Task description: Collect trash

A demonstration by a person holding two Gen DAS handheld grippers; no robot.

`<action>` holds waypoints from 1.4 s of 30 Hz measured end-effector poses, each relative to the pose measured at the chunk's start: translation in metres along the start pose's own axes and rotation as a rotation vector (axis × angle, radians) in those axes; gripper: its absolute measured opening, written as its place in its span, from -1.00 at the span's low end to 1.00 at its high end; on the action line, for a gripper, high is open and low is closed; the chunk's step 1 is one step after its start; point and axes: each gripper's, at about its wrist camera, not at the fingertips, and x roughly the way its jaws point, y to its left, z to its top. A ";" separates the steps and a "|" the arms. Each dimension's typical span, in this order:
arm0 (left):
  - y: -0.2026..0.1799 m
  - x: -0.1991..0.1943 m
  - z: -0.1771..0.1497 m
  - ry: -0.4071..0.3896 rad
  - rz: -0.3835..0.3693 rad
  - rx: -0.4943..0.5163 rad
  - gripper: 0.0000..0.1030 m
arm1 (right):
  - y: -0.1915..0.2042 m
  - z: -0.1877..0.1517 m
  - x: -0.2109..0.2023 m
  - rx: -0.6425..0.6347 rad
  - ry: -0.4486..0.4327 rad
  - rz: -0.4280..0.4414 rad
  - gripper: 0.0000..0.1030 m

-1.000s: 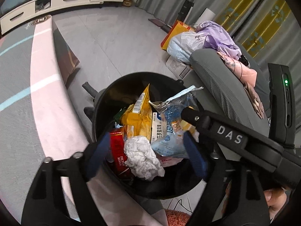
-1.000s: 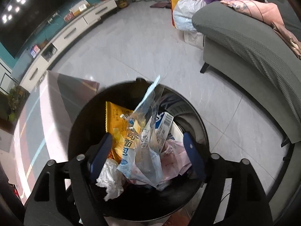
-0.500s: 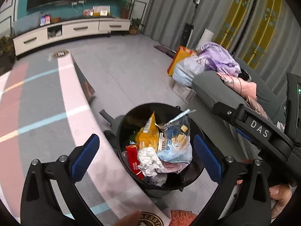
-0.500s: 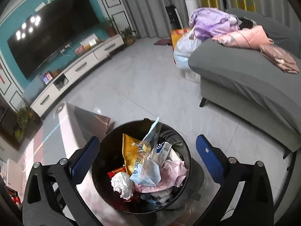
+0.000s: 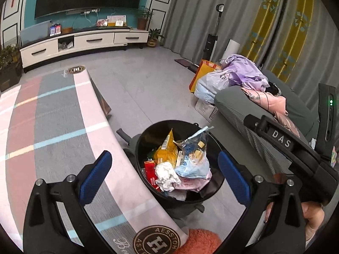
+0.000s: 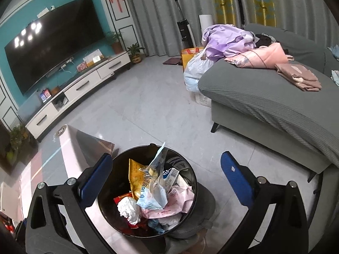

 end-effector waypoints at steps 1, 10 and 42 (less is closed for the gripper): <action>0.001 0.001 -0.001 0.007 0.004 -0.006 0.94 | 0.000 0.000 0.000 -0.002 0.001 0.003 0.94; -0.001 0.000 -0.004 0.013 0.020 -0.008 0.94 | 0.000 0.000 0.003 -0.017 0.014 0.000 0.94; 0.005 0.001 -0.009 0.035 -0.013 -0.048 0.94 | 0.002 -0.002 0.008 -0.038 0.026 -0.033 0.94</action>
